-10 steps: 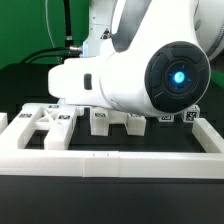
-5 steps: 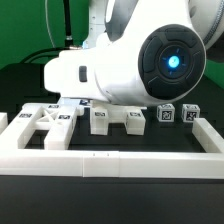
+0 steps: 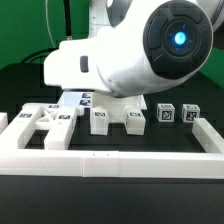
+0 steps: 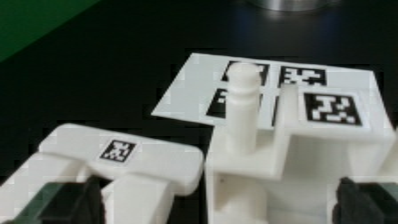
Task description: Assemble chair
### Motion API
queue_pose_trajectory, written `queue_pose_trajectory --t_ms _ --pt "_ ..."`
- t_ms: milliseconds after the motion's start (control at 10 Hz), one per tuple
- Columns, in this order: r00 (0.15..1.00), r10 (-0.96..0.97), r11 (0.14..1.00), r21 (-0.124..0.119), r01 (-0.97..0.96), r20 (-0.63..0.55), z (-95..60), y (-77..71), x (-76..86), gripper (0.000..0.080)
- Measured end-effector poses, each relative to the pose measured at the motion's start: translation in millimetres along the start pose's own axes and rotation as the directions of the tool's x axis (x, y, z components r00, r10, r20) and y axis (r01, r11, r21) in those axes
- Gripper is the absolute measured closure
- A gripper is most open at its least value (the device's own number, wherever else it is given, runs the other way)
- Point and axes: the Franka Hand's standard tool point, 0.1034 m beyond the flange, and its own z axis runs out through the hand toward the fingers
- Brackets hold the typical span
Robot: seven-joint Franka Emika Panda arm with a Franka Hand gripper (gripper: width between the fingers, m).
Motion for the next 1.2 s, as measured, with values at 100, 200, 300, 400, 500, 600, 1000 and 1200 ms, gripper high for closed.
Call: queue_pose_trajectory --t_ms 100,200,300,400,500,600,1000,1200 --pt "0.994 -0.003 1.000 -0.018 0.001 -0.114 -10.4 4.1 7.8 0.0150" --pt "0.984 -0.008 1.000 -0.022 0.004 -0.180 -12.7 6.8 6.2 0.0150" --pt "0.970 -0.008 1.000 -0.026 0.001 -0.243 -16.9 12.2 7.4 0.0150" --pt "0.958 -0.008 1.000 -0.031 -0.001 -0.286 -22.8 15.6 7.4 0.0150" --pt "0.929 -0.015 0.999 -0.046 -0.002 -0.369 -32.9 21.2 11.9 0.0150" --pt "0.895 -0.028 0.998 -0.060 0.002 -0.444 -39.7 24.9 12.2 0.0150" --pt "0.733 -0.036 0.996 -0.081 -0.026 -0.679 -46.6 32.0 15.2 0.0150" --pt "0.660 0.115 0.993 0.063 -0.102 -0.742 -32.1 37.7 11.0 0.0150"
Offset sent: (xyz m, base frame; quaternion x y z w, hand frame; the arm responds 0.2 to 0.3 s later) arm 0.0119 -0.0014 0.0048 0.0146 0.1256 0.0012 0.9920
